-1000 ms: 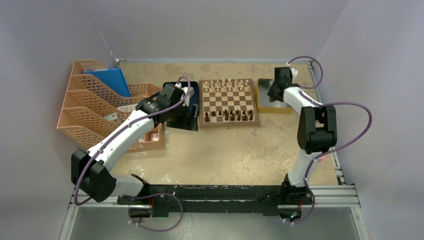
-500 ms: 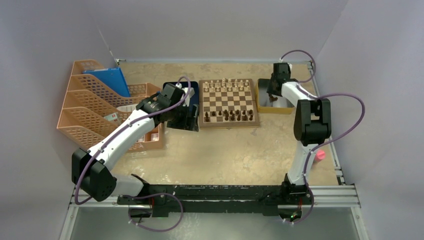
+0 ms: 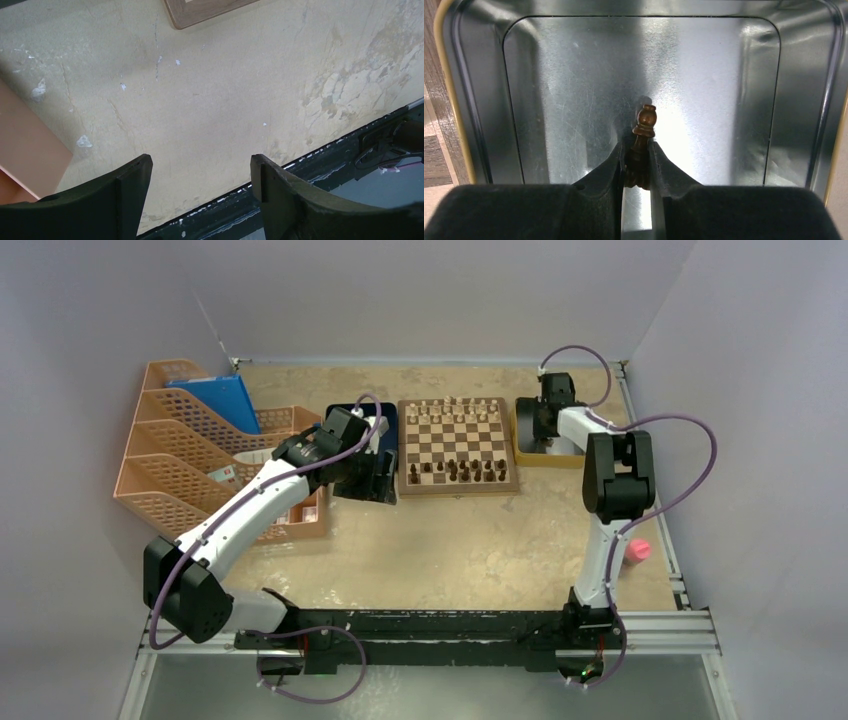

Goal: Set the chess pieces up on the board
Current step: Pick up the chess piece from the storage box, then place the chess piece on the chessboard.

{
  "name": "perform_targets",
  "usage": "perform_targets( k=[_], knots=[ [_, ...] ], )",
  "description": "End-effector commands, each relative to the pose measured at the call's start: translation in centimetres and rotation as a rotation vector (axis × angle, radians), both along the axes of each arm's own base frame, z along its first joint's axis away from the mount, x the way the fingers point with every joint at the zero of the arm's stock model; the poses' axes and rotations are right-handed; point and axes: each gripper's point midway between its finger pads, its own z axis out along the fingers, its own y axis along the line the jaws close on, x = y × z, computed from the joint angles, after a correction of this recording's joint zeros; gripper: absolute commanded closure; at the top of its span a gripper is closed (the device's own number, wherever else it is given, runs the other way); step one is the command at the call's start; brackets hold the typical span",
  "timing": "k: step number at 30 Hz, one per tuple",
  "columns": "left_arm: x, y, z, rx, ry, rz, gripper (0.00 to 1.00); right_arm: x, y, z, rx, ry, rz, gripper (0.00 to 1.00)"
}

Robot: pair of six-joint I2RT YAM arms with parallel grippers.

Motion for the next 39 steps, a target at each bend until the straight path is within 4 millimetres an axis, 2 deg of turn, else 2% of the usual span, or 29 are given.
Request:
perform_targets(
  k=[1, 3, 7, 9, 16, 20, 23, 25, 27, 32, 36, 39],
  knots=[
    [0.9, -0.8, 2.0, -0.036, -0.057, -0.018, 0.29, -0.6, 0.2, 0.5, 0.0, 0.002, 0.051, 0.85],
    [1.3, -1.0, 2.3, -0.043, -0.064, -0.01, 0.29, -0.1, 0.2, 2.2, 0.0, -0.039, 0.051, 0.88],
    [2.0, -1.7, 3.4, -0.069, -0.073, 0.003, 0.3, 1.1, -0.2, 7.1, -0.039, -0.177, 0.075, 0.92],
    [2.4, -2.0, 4.1, -0.083, -0.078, 0.014, 0.3, 1.1, 0.1, 8.9, -0.037, -0.243, 0.1, 0.94],
    [3.5, -3.6, 6.7, -0.151, -0.084, 0.03, 0.3, -0.5, 1.1, 11.2, -0.055, -0.353, 0.226, 0.98],
    [4.2, -4.7, 8.6, -0.205, -0.09, 0.032, 0.3, -1.3, 2.5, 14.5, -0.043, -0.448, 0.324, 0.97],
    [4.9, -5.1, 10.4, -0.244, -0.104, 0.036, 0.31, -2.2, 5.0, 18.2, -0.017, -0.54, 0.425, 0.96],
    [5.5, -5.1, 11.6, -0.279, -0.103, 0.043, 0.31, -3.3, 7.4, 20.2, -0.014, -0.601, 0.513, 0.96],
    [6.0, -5.0, 12.8, -0.336, -0.089, 0.045, 0.33, -5.0, 10.5, 22.0, -0.035, -0.666, 0.613, 0.96],
    [7.0, -4.4, 15.5, -0.45, -0.065, 0.039, 0.37, -9.0, 16.7, 26.3, 0.021, -0.81, 0.811, 0.95],
    [7.9, -5.2, 16.2, -0.461, -0.055, -0.004, 0.37, -12.3, 20.6, 27.5, 0.071, -0.849, 0.952, 0.95],
    [8.5, -6.1, 16.0, -0.487, -0.048, -0.046, 0.38, -14.9, 22.6, 27.4, 0.115, -0.866, 1.047, 0.95]
  ],
)
